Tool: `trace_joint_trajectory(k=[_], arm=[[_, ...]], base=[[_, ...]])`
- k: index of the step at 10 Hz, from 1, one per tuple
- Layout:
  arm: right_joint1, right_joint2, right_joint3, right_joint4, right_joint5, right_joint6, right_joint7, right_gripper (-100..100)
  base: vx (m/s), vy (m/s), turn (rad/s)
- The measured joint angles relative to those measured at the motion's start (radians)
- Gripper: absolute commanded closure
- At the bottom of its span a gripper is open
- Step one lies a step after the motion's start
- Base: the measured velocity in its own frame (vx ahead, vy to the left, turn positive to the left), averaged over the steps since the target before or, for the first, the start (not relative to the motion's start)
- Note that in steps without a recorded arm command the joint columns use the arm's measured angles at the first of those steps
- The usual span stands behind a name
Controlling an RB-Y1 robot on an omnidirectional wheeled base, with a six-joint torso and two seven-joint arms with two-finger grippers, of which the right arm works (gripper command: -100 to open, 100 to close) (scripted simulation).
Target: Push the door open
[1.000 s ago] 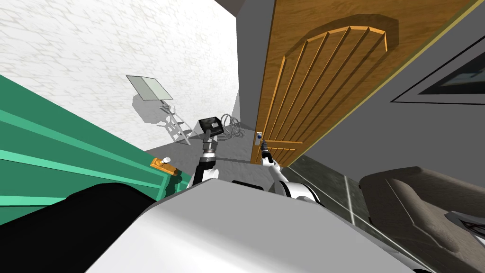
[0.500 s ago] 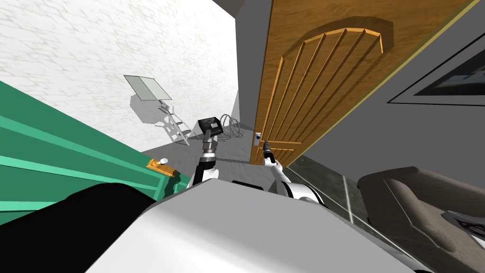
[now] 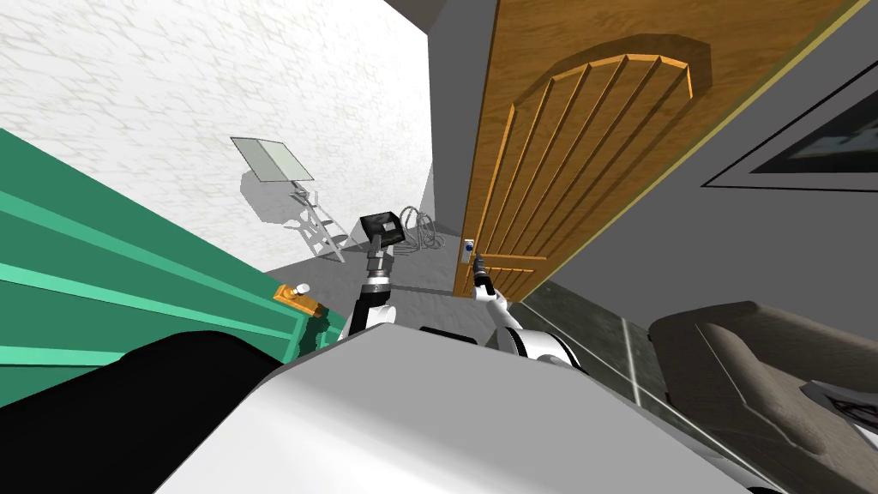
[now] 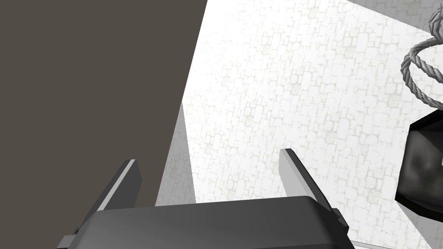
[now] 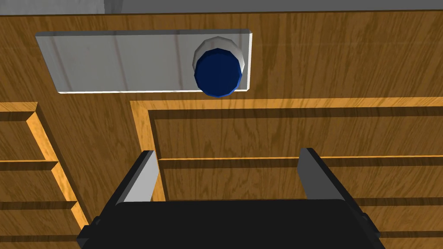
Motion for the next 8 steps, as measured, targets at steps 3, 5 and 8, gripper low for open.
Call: trace_joint_trajectory(k=[3, 5, 8], arm=[[0.000, 0.002, 0.001, -0.005, 0.000, 0.005, -0.002, -100], [0.000, 0.002, 0.001, -0.005, 0.000, 0.005, -0.002, -100], [0.000, 0.002, 0.001, -0.005, 0.000, 0.005, -0.002, -100]], base=[[0.005, 0.005, 0.016], [0.004, 0.005, 0.013], [-0.003, -0.003, -0.010]])
